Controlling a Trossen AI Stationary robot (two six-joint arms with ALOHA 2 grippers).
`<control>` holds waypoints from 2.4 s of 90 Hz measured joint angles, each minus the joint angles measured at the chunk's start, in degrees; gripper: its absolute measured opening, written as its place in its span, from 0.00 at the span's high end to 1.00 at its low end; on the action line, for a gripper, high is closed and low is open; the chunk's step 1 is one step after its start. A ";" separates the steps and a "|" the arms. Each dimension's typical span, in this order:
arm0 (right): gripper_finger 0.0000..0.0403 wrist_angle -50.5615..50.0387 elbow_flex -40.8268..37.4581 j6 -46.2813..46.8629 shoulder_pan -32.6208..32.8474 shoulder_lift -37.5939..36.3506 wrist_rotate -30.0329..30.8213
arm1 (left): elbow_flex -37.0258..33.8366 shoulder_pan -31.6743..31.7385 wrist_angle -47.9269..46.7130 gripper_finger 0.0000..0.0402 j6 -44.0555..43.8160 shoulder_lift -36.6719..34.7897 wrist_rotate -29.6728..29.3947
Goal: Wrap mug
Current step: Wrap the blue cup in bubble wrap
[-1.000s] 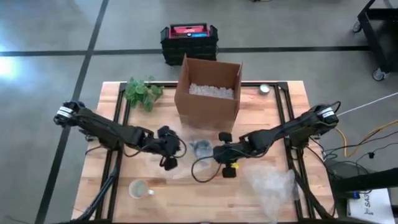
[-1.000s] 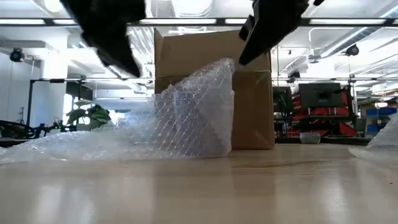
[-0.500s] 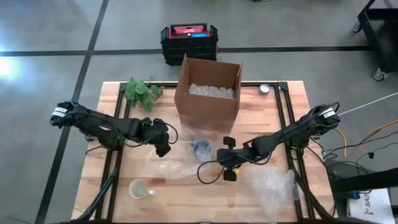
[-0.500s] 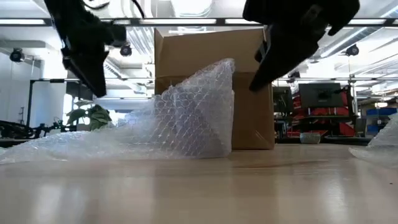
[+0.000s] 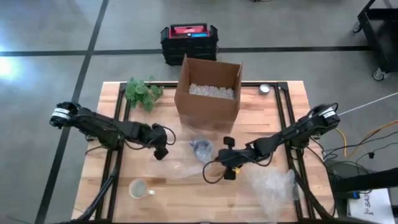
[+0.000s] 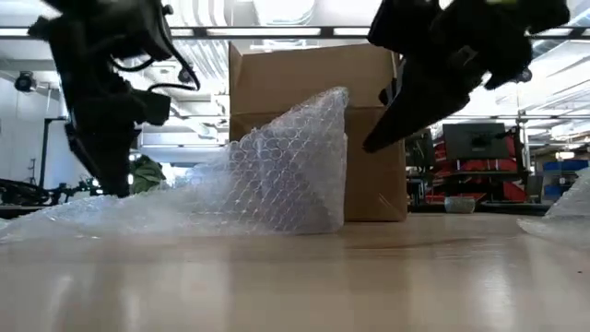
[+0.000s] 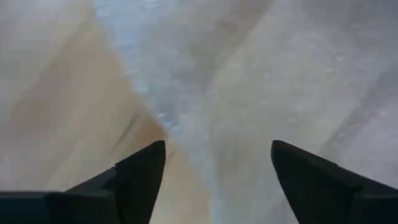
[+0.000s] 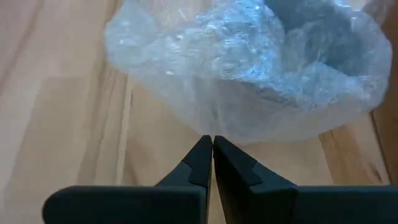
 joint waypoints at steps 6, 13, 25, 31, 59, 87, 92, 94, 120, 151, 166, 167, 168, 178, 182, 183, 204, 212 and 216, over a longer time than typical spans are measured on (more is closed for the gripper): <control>0.99 1.54 -0.52 -0.17 -0.10 0.94 0.52 | -2.30 0.00 1.76 0.37 -0.11 -0.04 -0.01; 0.99 3.83 -0.64 -0.19 -0.10 2.53 0.85 | -5.28 0.00 5.53 0.41 -0.12 -0.04 -0.08; 0.99 8.13 -0.64 -0.19 -0.25 5.53 0.83 | -9.02 0.00 11.24 0.48 -0.38 -0.30 -1.05; 0.99 8.71 -0.64 -0.21 -0.37 6.84 0.84 | -9.05 -0.02 11.79 0.55 -0.54 -0.31 -1.19; 0.99 8.14 -0.64 -1.32 -1.73 9.50 7.37 | 0.66 -0.38 12.49 0.98 6.12 -2.73 0.25; 0.99 9.77 -0.26 -2.49 -2.13 9.54 7.33 | 10.69 -0.46 18.92 0.97 13.21 -1.07 -0.12; 0.99 9.98 -0.26 -2.50 -2.13 9.86 7.30 | 11.34 -0.53 22.61 0.98 14.50 -0.08 -0.10; 0.99 9.96 -0.26 -2.49 -2.13 10.00 7.25 | 11.50 -0.62 23.76 0.99 14.91 0.28 -0.09; 0.99 12.39 -0.24 -3.28 -2.13 10.78 6.48 | 11.88 -0.82 37.76 0.99 16.90 9.99 -0.08; 0.99 13.57 -0.26 -3.97 -2.08 10.86 5.66 | 18.28 -0.76 48.30 1.00 19.63 24.66 4.77; 0.99 13.63 -0.29 -4.08 -2.04 10.80 5.68 | 21.56 -0.71 43.91 0.99 21.22 28.58 3.80; 0.99 13.56 -0.29 -4.08 -2.04 10.71 5.67 | 21.65 -0.70 43.72 0.98 21.22 28.70 3.77; 0.99 13.48 -0.29 -4.08 -2.04 10.62 5.66 | 21.70 -0.69 43.59 0.98 21.22 28.74 3.77; 0.99 10.77 -0.31 -4.06 -1.82 8.27 5.15 | 21.88 -0.72 42.95 0.99 21.16 28.54 4.18; 0.99 8.19 0.14 -4.04 -1.82 6.73 4.39 | 21.84 -0.72 42.50 0.99 21.17 28.19 4.53; 0.99 7.53 0.33 -4.04 -1.82 6.33 4.18 | 21.83 -0.72 42.45 0.99 21.22 28.10 4.57; 0.99 -4.95 4.77 -6.15 -2.03 -3.13 3.44 | 21.78 -0.87 42.06 0.99 22.64 27.17 4.91; 0.99 -4.30 5.01 -8.18 -2.52 -5.47 4.85 | 21.76 -0.87 42.08 0.98 22.72 27.17 5.08; 0.99 -3.15 5.16 -8.94 -2.93 -6.30 4.85 | 21.76 -0.87 42.06 0.99 22.79 27.17 5.07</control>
